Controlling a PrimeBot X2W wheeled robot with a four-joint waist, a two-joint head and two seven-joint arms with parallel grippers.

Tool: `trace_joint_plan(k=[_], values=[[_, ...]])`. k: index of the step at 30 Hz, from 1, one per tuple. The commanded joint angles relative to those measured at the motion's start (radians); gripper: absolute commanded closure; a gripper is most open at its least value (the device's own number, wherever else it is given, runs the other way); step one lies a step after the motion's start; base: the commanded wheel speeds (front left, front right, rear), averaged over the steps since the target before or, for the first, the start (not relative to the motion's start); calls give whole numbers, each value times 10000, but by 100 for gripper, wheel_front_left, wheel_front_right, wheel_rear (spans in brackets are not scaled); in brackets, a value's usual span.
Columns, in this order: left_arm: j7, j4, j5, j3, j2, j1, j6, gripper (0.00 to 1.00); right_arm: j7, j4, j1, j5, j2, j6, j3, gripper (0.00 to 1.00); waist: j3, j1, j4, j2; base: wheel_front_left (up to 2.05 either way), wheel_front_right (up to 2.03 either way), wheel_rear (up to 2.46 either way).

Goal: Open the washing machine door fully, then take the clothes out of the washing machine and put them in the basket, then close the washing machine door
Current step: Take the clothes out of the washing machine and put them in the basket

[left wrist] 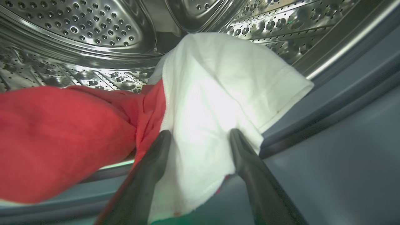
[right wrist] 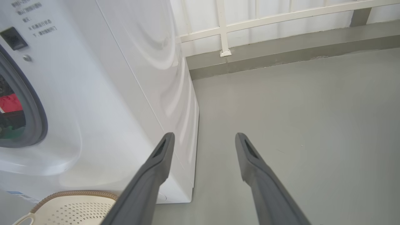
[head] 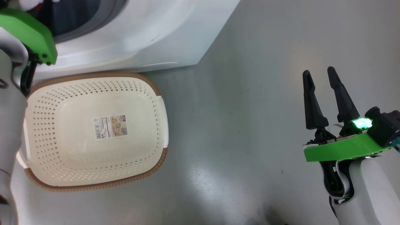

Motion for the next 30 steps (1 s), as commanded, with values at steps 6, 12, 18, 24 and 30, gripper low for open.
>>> trace_joint_plan(k=[6, 12, 18, 24, 30], values=[[437, -301, -875, -602, 555, -166, 15, 0, -63, -338, -95, 124, -7, 77, 296, 0, 2, 0, 31, 0, 0, 0, 0], [592, -368, -1488, -1117, 704, -206, 15, 100, -63, -373, -123, 135, -7, 77, 303, 0, 19, 0, 9, 0, 0, 0, 0], [254, -448, -2010, -1501, 772, -237, 15, 100, -63, -364, -141, 120, -7, 77, 242, 0, 1, 0, 51, 0, 0, 0, 0], [-455, -454, -2332, -1522, 810, -171, 15, 100, -63, -352, -79, 42, -7, 77, 139, 0, -184, 0, 220, 0, 0, 0, 0], [-663, -1562, -2167, -648, 1003, 189, 326, 100, -63, -348, 10, -146, -7, 77, 32, 0, -443, 0, 479, 0, 0, 0, 0]])
